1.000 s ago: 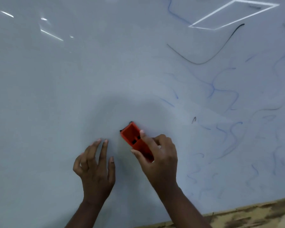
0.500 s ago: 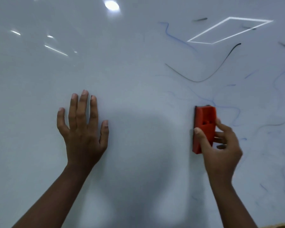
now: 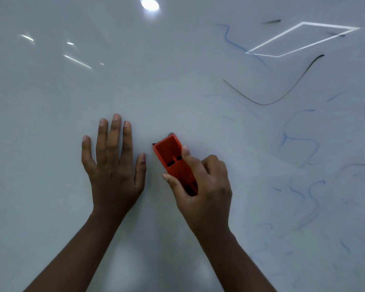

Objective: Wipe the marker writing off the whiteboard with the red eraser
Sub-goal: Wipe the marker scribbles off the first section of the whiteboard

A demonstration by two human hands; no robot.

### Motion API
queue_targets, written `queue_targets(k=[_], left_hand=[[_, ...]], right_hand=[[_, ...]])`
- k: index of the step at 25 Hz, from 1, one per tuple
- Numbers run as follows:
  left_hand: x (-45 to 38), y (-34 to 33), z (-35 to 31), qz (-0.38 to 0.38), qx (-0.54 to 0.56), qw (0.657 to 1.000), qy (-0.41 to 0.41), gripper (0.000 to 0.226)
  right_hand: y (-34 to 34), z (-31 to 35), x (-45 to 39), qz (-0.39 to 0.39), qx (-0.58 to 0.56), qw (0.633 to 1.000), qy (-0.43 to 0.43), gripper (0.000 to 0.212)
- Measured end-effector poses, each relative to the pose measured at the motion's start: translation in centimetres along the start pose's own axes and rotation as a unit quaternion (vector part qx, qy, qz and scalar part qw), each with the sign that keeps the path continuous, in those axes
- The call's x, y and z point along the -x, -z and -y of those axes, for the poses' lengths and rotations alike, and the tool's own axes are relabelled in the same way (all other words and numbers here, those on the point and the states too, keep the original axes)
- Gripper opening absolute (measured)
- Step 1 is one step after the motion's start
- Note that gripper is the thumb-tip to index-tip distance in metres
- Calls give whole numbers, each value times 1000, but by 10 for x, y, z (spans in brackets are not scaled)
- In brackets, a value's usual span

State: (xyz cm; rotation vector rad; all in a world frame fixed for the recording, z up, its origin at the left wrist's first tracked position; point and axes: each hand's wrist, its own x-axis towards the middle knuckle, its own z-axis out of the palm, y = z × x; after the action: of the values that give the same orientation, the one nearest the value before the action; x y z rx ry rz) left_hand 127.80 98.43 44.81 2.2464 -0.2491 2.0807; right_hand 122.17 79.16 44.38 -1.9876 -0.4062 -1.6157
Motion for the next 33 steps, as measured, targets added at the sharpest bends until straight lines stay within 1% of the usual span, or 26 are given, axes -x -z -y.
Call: queue_targets(k=[3,5,8,11,13,15,17,20,24,28,31,33], left_hand=[[1,0,3,-3,-3,1000,-7,69],[2,0,4,-10,-3,1000,-11,68],[3,1,4,-16,-5,1000,-12,66],[3,3,4,-24,11,1000,-13,63],[0,8,1,-38,50,998,10,57],[-7,14,-4,-51,85,994,43,52],[-20,19,-7,-57,89,993,58,51],[-51,21,-3,-62,71,994,47,53],[-97,21,9,-59,54,996,35,58],[-128,17,14,-47,34,998,21,61],[-138,14,20,-44,27,998,25,61],[-139,12,22,-46,20,999,21,61]], right_hand=[[-2,7,-21,-9,19,1000,22,64],[6,1,-34,-23,28,999,10,61],[28,-23,-43,-54,33,996,-55,56],[54,-59,-46,-87,-1,985,-149,58],[74,-81,-54,-116,-13,974,-193,59],[90,-93,-72,-125,-18,966,-226,58],[94,-93,-90,-129,-19,962,-238,55],[75,-69,-102,-122,-9,971,-203,52],[32,-15,-87,-69,31,992,-99,54],[5,25,-86,-34,46,998,-1,62],[8,26,-101,-35,49,998,26,65],[19,12,-109,-47,59,997,14,62]])
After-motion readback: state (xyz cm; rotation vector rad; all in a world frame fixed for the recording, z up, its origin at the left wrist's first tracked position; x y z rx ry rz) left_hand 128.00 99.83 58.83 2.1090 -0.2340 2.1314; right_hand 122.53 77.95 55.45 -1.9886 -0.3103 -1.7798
